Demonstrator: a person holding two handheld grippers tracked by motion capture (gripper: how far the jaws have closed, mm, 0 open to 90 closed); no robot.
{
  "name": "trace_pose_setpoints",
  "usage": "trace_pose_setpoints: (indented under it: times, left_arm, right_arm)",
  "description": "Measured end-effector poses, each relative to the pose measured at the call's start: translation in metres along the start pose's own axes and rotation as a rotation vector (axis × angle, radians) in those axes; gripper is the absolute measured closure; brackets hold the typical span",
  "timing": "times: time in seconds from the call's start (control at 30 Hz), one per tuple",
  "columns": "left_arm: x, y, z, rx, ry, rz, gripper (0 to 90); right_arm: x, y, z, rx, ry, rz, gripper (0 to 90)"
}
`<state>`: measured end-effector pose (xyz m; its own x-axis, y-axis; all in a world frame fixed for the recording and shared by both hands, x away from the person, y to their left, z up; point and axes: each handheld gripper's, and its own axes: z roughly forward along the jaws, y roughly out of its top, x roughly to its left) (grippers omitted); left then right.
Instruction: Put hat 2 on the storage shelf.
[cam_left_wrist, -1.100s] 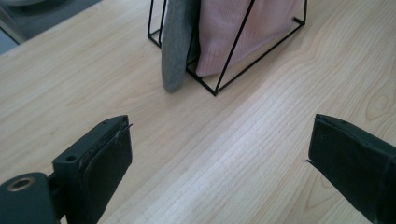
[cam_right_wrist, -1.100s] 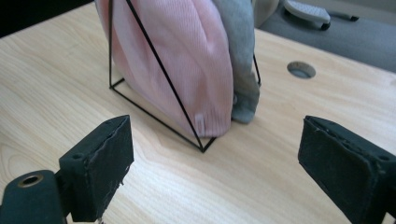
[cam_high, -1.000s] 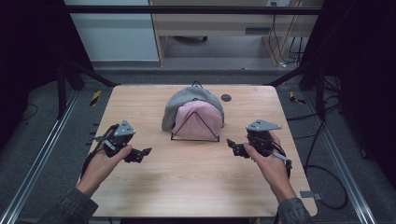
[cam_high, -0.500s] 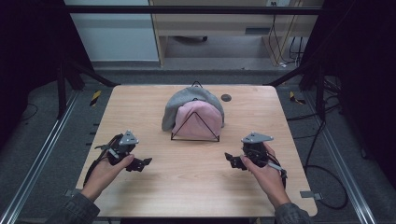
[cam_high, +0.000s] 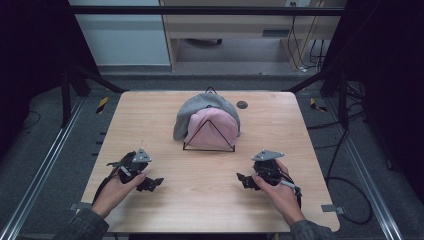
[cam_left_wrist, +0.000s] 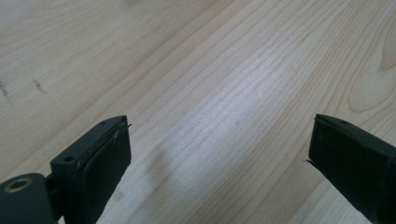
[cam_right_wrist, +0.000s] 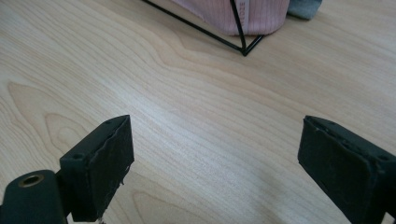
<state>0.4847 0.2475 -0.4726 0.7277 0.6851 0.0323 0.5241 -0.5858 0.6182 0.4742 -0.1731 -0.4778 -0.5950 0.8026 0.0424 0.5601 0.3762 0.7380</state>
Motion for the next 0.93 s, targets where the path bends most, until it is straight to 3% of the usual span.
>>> trace_pose_setpoints:
  times: [0.47, 0.53, 0.67, 0.93]
  left_arm:
    - [0.005, -0.016, 0.018, 0.0, 0.008, -0.048, 5.6]
    - [0.005, -0.018, 0.02, -0.013, 0.015, -0.039, 3.2]
    - [0.005, -0.02, 0.021, -0.031, 0.006, -0.027, 0.0]
    - [0.005, -0.021, 0.021, -0.034, 0.008, -0.024, 0.0]
  right_arm:
    - [-0.002, -0.015, 0.017, 0.044, -0.019, 0.027, 9.8]
    - [-0.002, -0.018, 0.021, 0.053, -0.029, 0.03, 8.1]
    - [0.003, -0.021, 0.025, 0.033, -0.067, -0.011, 4.0]
    - [0.005, -0.022, 0.028, 0.018, -0.072, -0.003, 2.4]
